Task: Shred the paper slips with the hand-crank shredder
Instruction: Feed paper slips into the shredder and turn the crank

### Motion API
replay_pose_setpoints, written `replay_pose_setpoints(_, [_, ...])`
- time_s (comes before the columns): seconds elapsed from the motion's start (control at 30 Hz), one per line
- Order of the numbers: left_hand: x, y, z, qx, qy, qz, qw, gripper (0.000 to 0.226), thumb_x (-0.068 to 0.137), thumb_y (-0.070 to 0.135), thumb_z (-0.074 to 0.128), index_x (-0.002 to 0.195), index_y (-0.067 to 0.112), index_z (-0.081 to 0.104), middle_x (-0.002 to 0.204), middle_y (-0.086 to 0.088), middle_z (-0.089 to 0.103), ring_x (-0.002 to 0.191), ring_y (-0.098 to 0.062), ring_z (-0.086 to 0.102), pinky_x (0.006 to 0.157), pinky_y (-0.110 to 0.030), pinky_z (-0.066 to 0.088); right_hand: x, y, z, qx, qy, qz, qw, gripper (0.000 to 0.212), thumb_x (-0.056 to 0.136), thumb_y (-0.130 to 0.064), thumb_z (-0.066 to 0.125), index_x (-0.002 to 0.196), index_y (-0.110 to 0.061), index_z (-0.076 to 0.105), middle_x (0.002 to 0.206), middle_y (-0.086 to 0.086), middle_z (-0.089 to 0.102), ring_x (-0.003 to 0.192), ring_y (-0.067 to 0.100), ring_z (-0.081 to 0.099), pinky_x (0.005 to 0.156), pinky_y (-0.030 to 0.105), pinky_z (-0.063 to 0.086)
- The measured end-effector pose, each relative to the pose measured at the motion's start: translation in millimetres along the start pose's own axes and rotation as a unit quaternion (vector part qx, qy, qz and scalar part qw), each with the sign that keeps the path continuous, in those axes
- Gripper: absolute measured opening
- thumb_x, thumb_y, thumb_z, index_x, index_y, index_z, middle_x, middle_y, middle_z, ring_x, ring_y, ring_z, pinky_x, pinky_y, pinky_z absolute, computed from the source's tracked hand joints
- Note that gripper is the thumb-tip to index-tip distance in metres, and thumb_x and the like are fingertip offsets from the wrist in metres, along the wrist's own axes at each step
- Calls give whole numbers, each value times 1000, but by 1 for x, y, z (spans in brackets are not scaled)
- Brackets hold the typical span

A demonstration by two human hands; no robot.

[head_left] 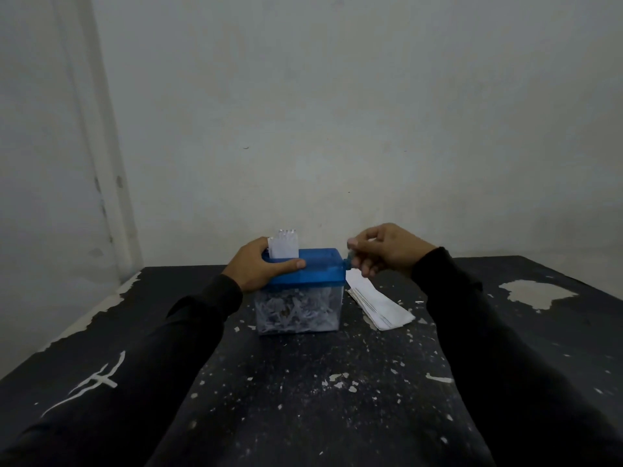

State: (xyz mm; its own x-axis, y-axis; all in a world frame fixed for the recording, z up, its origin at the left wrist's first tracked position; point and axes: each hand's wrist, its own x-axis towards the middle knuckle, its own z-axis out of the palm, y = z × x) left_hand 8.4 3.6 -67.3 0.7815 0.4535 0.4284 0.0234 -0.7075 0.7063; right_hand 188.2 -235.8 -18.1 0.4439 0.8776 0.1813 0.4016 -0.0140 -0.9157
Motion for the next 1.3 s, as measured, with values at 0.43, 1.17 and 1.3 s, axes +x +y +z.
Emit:
replay_pose_setpoints(0.43, [-4, 5, 4, 5, 3, 19, 1000, 72, 59, 79, 75, 95, 17, 64, 92, -6, 63, 83, -20, 61, 69, -34, 47, 69, 64, 34, -92, 259, 58, 960, 51, 98, -49, 59, 68, -8, 57, 63, 9, 55, 54, 22, 51, 46, 33, 49])
replay_pose_setpoints(1.17, [3, -1, -1, 21, -11, 14, 1000, 61, 69, 62, 79, 113, 21, 68, 111, 5, 62, 100, -7, 60, 78, -18, 45, 2, 18, 32, 34, 194, -1, 980, 40, 102, -41, 47, 67, -21, 54, 57, -7, 39, 48, 12, 30, 43, 24, 25])
replay_pose_setpoints(1.3, [2, -3, 0, 13, -15, 14, 1000, 60, 72, 60, 81, 116, 22, 68, 114, 7, 63, 102, -7, 61, 81, -21, 46, 44, 32, 27, -15, 269, 1, 963, 36, 92, -58, 55, 99, -23, 54, 88, 5, 65, 74, 24, 61, 60, 39, 53])
